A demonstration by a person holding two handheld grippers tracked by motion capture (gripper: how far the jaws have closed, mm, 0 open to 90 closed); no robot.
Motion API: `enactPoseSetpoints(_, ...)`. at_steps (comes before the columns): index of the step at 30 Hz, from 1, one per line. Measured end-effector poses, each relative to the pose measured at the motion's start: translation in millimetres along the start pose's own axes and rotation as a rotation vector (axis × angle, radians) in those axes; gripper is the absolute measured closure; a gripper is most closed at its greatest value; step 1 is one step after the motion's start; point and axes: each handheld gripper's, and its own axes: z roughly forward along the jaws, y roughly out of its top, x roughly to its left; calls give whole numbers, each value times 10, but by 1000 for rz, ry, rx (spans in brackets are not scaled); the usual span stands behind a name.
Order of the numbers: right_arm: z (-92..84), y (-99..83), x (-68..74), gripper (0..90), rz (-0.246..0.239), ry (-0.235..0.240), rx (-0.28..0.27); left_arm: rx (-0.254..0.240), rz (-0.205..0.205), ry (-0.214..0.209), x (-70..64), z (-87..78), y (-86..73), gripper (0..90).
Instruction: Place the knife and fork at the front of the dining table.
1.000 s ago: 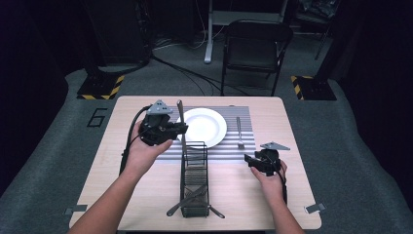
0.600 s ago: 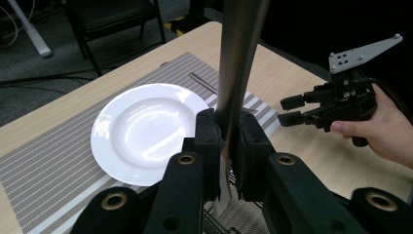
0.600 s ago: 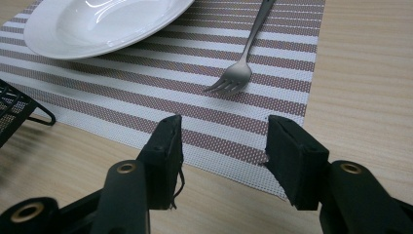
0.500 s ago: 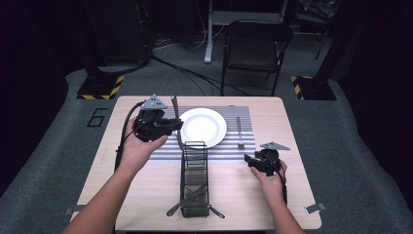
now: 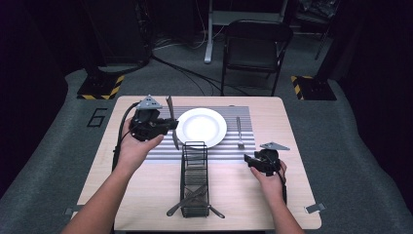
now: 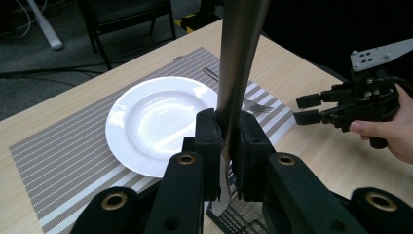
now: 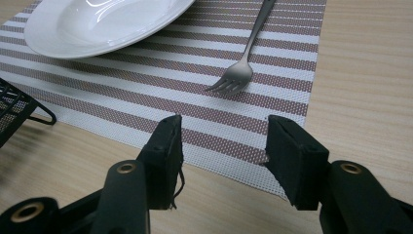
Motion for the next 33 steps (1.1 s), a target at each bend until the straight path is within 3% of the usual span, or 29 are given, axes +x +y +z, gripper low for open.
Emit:
enactPoseSetpoints(17, 6, -5, 0, 475, 3, 5, 2, 9, -28, 55, 229, 238, -300, 819)
enactPoseSetpoints(33, 9, -7, -1, 475, 0, 3, 1, 23, -60, 111, 451, 338, -542, 820)
